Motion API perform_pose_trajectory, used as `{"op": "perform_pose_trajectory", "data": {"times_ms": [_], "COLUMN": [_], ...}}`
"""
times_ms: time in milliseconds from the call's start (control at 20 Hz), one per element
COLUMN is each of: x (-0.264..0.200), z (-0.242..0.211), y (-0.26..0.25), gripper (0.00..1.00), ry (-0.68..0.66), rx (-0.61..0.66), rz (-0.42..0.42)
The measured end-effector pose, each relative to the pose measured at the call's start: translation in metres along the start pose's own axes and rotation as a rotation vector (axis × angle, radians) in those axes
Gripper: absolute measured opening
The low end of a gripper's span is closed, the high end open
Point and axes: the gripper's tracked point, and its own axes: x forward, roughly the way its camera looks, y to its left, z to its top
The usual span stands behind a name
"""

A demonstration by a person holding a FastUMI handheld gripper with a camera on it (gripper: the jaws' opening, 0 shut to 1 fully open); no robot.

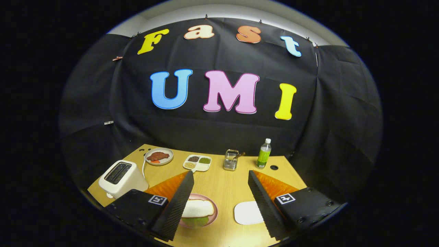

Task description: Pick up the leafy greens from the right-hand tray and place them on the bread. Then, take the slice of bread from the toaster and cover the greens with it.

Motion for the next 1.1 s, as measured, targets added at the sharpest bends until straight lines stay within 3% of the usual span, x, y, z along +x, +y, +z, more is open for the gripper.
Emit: {"op": "perform_pose_trajectory", "data": {"times_ms": [350,550,1100], "x": [-0.020,-0.026,-0.044], "z": [0.052,0.060,0.062], "y": [-0.019,-0.028,-0.063], "gripper": [0.98,0.98,0.98], "ry": [-0.145,-0.157,-0.149], "rx": [-0.073,-0.021,0.108], "rz": [0.085,0.135,0.079]}}
